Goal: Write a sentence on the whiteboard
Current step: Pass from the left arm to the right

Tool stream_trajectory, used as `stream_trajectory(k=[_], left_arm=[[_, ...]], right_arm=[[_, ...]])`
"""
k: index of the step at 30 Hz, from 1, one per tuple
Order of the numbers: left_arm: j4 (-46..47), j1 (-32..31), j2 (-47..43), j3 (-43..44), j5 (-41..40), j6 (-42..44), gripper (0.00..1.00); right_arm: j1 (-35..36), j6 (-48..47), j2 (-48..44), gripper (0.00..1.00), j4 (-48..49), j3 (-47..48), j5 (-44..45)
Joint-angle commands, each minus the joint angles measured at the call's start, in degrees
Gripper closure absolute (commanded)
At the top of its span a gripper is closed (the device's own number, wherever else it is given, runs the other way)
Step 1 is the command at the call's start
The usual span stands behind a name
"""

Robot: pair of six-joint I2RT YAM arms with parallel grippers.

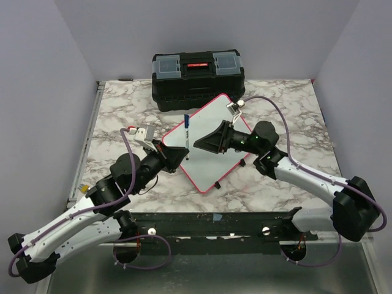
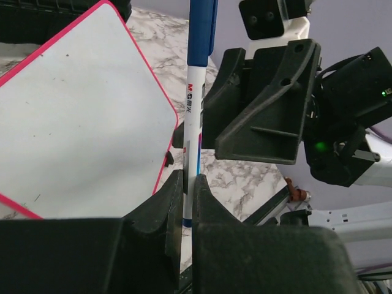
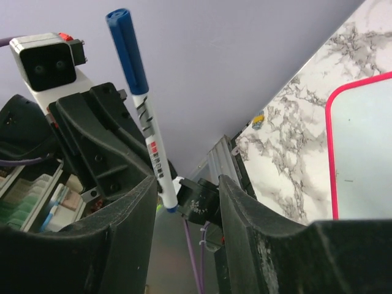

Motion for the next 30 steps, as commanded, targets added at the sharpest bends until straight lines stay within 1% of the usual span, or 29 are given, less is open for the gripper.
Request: stream_trajectory(k=[1, 12, 16, 19, 23, 27, 30], left_arm=[[4.42, 0.01, 1.32, 1.18, 3.6, -0.24, 1.0], [5.95, 0.01, 2.81, 0.97, 4.86, -0.98, 1.0], [3.59, 0.07, 2.75, 1.54, 1.08, -2.36, 1.0], [0.74, 0.04, 2.84, 3.06, -1.83, -2.8, 1.0], [0.51, 0.1, 2.63, 3.79, -2.51, -2.54, 1.0], [0.89, 0.1, 3.01, 4.15, -1.83, -2.09, 1.0], [2.31, 0.1, 3.62, 3.81, 0.14, -2.16, 1.0]], right_arm=[[0.72, 0.26, 2.67, 0.53, 4.01, 2.84, 1.07], [1.3, 0.12, 4.95, 0.55, 5.54, 4.23, 0.42], [1.3, -0.59, 3.44, 0.55, 5.1, 3.48, 0.99], [1.34, -2.69, 1.07, 0.55, 1.96, 2.72, 3.8], [1.27, -4.32, -1.12, 0.55, -0.43, 1.99, 6.89], [1.33, -3.79, -0.67, 0.55, 0.73, 2.49, 5.26], [1.32, -2.7, 0.68, 0.56, 2.47, 3.1, 3.06]])
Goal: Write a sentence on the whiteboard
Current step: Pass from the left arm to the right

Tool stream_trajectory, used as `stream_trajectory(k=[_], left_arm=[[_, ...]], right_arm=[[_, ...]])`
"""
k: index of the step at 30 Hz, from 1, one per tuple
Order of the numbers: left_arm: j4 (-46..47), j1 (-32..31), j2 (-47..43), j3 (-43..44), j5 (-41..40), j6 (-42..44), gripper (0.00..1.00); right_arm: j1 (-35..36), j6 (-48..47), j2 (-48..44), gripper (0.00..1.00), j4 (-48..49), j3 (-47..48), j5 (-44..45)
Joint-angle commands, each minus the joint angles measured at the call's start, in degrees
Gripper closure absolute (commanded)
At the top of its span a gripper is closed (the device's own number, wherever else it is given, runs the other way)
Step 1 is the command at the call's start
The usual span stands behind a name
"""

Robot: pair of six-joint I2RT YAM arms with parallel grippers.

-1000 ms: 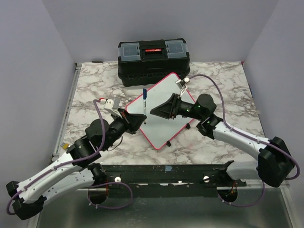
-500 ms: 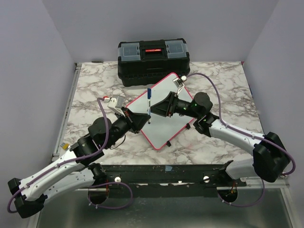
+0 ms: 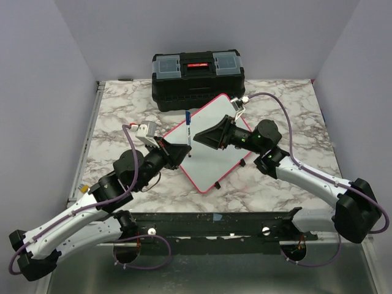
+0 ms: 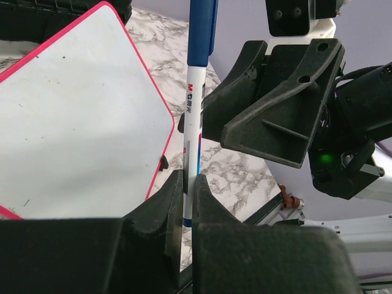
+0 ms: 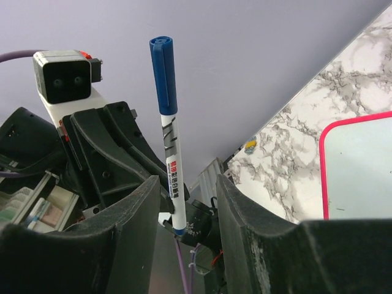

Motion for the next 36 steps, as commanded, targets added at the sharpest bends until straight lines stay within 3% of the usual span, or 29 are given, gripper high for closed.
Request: stream_trajectory(k=[1, 14, 18, 19, 21, 23, 25, 31, 36], left_arm=[[1.67, 0.1, 0.91, 1.4, 1.5, 0.24, 1.0], [6.56, 0.1, 4.37, -0.13, 6.28, -0.9, 1.0], [7.64, 0.1, 5.02, -0.52, 6.59, -1.14, 1.0], [7.69, 0.1, 5.18, -0.46, 6.72, -1.16, 0.97], [6.65, 0.1, 5.31, -0.08, 6.66, -0.28, 0.7], [3.69, 0.1, 4.87, 1.02, 5.08, 1.37, 0.49], [0.38, 0.14, 3.58, 2.16, 3.53, 4.15, 0.35], [-10.94, 1.6, 0.36, 7.09, 3.33, 12.27, 0.27], [-19.42, 5.11, 0.39, 13.8, 9.98, 19.54, 0.26]], right_arm=[[0.36, 0.45, 1.72, 0.56, 2.15, 0.78, -1.91], [0.42, 1.58, 3.96, 0.65, 3.5, 0.3, -3.1], [0.4, 1.04, 3.96, 0.82, 1.92, 0.43, -2.9], [0.42, 0.83, 3.8, 0.88, 1.49, 0.46, -2.8], [0.41, -0.31, 3.2, 0.99, -0.2, 0.49, -2.63], [0.42, -2.03, 1.98, 0.99, -2.0, 0.22, -2.29], [0.41, -4.16, 0.36, 0.99, -5.06, 0.09, -1.72], [0.42, -13.0, -3.6, 0.99, -17.11, 1.25, -0.91], [0.42, -18.96, -4.01, 0.99, -23.49, 2.92, -5.99]])
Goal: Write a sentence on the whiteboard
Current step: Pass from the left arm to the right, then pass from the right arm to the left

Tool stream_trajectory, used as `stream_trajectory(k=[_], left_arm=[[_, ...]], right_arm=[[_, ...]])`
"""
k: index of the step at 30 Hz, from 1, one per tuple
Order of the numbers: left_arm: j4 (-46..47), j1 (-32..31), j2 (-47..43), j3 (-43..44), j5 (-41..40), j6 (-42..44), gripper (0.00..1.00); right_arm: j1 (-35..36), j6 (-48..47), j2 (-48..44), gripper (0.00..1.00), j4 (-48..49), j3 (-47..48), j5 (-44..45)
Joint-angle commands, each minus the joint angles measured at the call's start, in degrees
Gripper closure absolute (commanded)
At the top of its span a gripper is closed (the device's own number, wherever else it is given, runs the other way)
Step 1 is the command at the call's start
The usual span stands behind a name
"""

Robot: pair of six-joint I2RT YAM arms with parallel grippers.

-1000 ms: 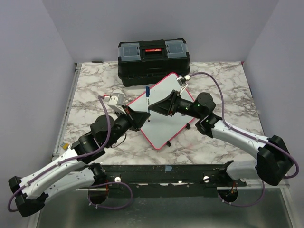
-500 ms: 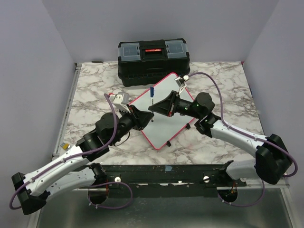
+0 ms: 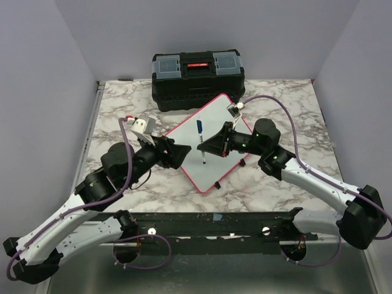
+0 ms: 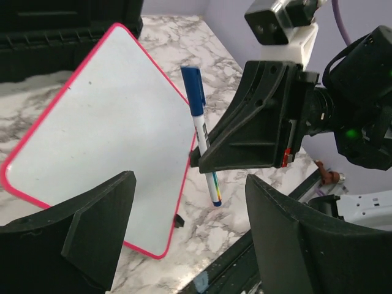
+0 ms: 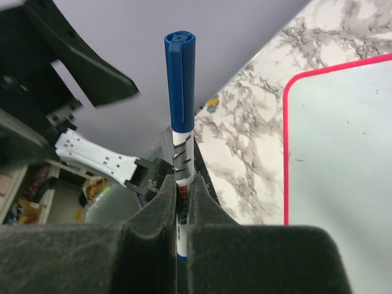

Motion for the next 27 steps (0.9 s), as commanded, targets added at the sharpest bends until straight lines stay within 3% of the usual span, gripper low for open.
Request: stream_trajectory(k=[1, 8, 12, 27], left_arm=[[-10.79, 4.24, -0.04, 7.11, 8.04, 9.55, 0.26], [-18.51, 15.18, 4.77, 15.75, 30.52, 15.04, 0.25], [-21.17, 18.41, 8.37, 19.44, 42.23, 17.24, 0.25], [-22.94, 23.75, 17.5, 22.67, 60.7, 18.45, 0.33]], right_arm=[[0.3, -8.3, -0.41, 0.99, -9.2, 2.82, -4.93], [0.27, -15.64, -1.63, 0.99, -15.74, 3.89, -9.77], [0.3, -17.2, -2.35, 0.99, -16.58, 3.46, -13.19], [0.31, -15.2, -4.04, 0.99, -14.67, 2.48, -25.21]])
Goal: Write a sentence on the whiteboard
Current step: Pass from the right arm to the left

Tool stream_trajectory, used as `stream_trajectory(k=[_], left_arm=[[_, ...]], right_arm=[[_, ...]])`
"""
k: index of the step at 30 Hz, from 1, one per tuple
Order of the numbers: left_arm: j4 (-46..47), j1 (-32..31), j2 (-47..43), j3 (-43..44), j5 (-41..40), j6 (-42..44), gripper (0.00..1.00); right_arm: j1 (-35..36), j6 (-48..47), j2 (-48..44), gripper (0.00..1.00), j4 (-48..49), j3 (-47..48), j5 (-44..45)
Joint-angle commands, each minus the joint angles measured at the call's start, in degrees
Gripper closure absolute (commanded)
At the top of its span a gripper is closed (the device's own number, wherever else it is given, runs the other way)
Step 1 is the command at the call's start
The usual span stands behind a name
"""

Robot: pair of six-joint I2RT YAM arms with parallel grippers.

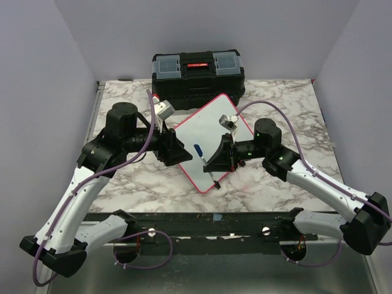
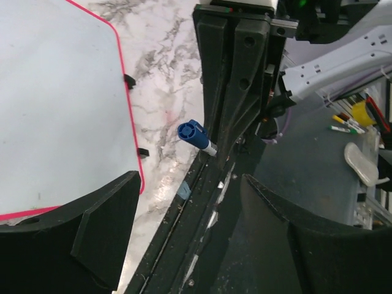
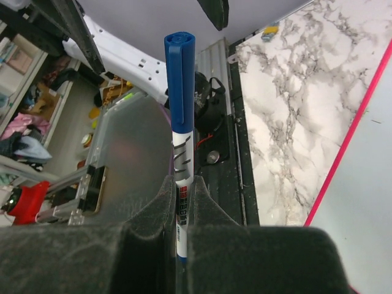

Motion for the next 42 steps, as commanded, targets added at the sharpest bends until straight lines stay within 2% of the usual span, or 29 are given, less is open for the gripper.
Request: stream_trajectory(k=[1, 6, 13, 23, 42], left_arm=[[1.21, 0.34, 1.26, 1.12, 10.29, 0.18, 0.33], [3.77, 0.34, 2.29, -0.33, 14.62, -1.47, 0.36], [6.5, 0.34, 4.02, -2.77, 16.51, -3.05, 0.43], [9.86, -0.16, 6.17, -4.66, 18.28, -4.48, 0.51], [9.35, -1.15, 6.51, -7.13, 18.43, -3.6, 0.71]], right_arm=[[0.31, 0.62, -0.4, 0.99, 0.76, 0.45, -5.42], [0.27, -0.06, 0.78, 0.99, -0.49, 1.81, -7.48], [0.33, -2.52, 1.79, 0.99, -3.15, 3.06, -9.34], [0.93, -5.29, 4.02, 1.0, -6.71, 5.33, -10.17], [1.88, -7.62, 6.18, 0.99, -10.4, 7.11, -10.42]])
